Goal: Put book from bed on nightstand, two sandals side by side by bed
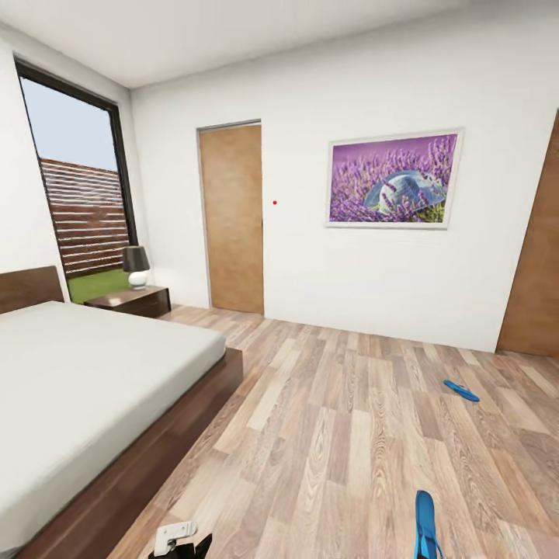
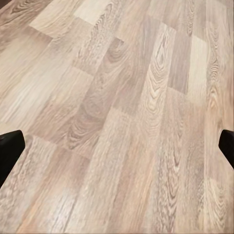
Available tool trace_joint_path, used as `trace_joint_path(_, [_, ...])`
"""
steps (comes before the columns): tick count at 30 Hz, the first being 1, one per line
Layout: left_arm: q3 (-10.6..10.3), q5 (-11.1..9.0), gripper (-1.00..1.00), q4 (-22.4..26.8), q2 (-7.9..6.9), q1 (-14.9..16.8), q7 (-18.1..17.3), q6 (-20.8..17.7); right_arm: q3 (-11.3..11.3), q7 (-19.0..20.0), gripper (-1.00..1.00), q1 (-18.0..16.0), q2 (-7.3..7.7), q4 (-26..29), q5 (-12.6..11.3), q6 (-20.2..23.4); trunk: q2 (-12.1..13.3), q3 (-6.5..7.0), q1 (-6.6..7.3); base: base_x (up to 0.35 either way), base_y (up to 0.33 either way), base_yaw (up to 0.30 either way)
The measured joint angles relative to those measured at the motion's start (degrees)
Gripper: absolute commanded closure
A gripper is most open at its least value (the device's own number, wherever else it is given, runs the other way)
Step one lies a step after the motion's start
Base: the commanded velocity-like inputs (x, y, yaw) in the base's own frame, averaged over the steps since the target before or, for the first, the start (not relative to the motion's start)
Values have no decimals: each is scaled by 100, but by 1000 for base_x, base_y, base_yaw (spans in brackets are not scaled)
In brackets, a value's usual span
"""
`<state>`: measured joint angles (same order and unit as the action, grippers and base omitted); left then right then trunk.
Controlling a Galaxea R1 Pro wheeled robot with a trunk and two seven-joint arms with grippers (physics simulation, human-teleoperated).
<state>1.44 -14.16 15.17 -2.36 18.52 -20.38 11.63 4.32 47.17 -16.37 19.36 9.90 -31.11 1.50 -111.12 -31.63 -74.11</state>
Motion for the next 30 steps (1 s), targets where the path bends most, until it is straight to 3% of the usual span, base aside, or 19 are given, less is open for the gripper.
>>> trace_joint_path(30, [0,0,-100,0,0,0,0,-1,-6,0,100,0,0,0,1,0,0,77,0,0,0,-299])
